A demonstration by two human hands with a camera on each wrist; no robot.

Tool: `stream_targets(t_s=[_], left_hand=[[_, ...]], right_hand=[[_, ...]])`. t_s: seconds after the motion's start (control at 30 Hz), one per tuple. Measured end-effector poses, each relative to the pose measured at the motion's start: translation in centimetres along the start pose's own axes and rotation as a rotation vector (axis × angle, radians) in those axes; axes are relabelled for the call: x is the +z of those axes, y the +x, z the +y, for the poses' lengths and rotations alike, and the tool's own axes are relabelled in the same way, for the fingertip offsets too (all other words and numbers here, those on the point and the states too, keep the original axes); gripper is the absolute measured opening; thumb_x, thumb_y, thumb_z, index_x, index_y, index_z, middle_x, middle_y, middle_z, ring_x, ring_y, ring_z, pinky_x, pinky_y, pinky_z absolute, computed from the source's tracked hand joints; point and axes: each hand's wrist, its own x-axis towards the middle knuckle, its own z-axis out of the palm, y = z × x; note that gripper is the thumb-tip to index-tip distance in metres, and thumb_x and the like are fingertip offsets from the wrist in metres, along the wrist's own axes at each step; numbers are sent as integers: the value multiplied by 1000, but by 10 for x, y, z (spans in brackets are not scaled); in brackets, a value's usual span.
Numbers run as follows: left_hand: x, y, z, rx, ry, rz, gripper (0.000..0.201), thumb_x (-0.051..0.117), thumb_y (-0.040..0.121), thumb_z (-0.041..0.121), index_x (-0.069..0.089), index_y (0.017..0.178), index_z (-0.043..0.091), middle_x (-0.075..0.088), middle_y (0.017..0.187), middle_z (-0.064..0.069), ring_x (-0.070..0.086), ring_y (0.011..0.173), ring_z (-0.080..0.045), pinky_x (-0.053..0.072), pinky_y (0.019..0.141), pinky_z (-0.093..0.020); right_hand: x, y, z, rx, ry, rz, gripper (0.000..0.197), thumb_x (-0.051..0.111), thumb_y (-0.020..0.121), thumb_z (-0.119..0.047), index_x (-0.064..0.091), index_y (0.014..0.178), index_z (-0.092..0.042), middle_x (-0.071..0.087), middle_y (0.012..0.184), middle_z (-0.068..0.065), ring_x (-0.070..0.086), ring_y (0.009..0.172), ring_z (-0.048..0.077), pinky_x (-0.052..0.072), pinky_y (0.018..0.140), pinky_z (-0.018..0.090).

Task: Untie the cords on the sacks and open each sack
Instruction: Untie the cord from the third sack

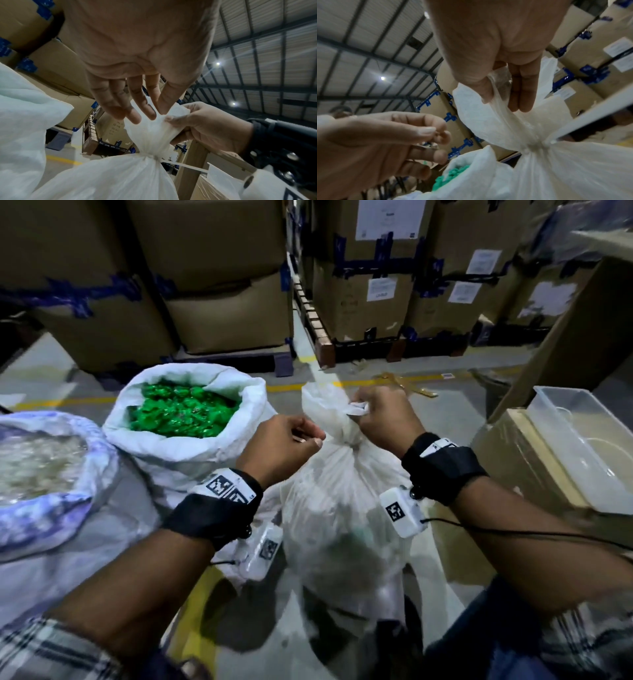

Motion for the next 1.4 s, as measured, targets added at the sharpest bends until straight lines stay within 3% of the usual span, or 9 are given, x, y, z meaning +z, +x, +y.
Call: stream_targets(t_s=[0.2,0.4,0.5,0.6,0.8,0.97,1.13,1.3,1.4], left_hand=[[-13,-58,-18,52,133,-2,48,83,77,33,59,120,32,63,118,8,65,93,-7,55,82,-21],[-9,-73,-59,-20,315,-77,108,85,74,40,16,156,32,44,144,-13,53,126,-32,47,102,-37],[-12,-64,-74,-81,330,-99,95,78,83,43,21,156,26,58,139,-10,61,120,-27,51,97,-38],[-13,-57,-81,-132,406,-169,72,73,88,43,39,146,19,67,127,-2,65,112,-24,52,91,-35],[0,-51,-71,-121,35,-132,18,69,87,47,70,83,29,72,72,9,65,68,0,49,63,-28],[-2,-41,-73,-287,-239,40,8,66,94,22,69,95,14,76,92,-14,75,80,-26,63,74,-46],[-7,-33,-76,-467,-576,92,11,62,97,9,59,88,14,68,90,-16,69,62,-24,60,62,-36],[-7,-31,-76,-551,-646,40,8,57,101,16,58,94,16,67,95,-13,69,75,-28,61,69,-37],[-4,-31,-76,-521,-665,-38,7,54,101,11,58,107,13,68,100,-15,68,86,-34,60,76,-41]], right_hand=[[18,-41,-59,286,600,-278,9,62,96,-9,66,102,-4,63,83,14,63,71,28,60,81,56],[35,-57,-100,256,694,-430,27,62,95,-5,58,122,-9,65,93,20,64,83,32,57,84,55],[38,-61,-100,159,547,-490,40,54,95,3,55,132,-13,56,97,15,66,86,45,56,84,58],[38,-63,-90,-31,189,-482,55,50,91,2,51,140,-23,58,119,7,68,93,29,57,91,46],[39,-60,-74,-167,193,-504,54,54,89,7,58,136,-20,68,111,9,68,101,21,52,98,41],[43,-53,-66,-136,289,-390,51,49,91,5,57,134,-21,60,121,6,71,91,19,54,80,30],[45,-51,-48,-176,-4,-72,54,71,84,-17,49,132,-16,47,127,8,58,99,20,49,89,34],[60,-52,-23,192,156,-383,103,90,69,-35,29,150,-21,43,142,5,52,124,26,46,94,33],[78,-61,-19,320,663,-512,67,85,78,-20,51,136,-22,66,112,0,63,98,23,54,74,42]])
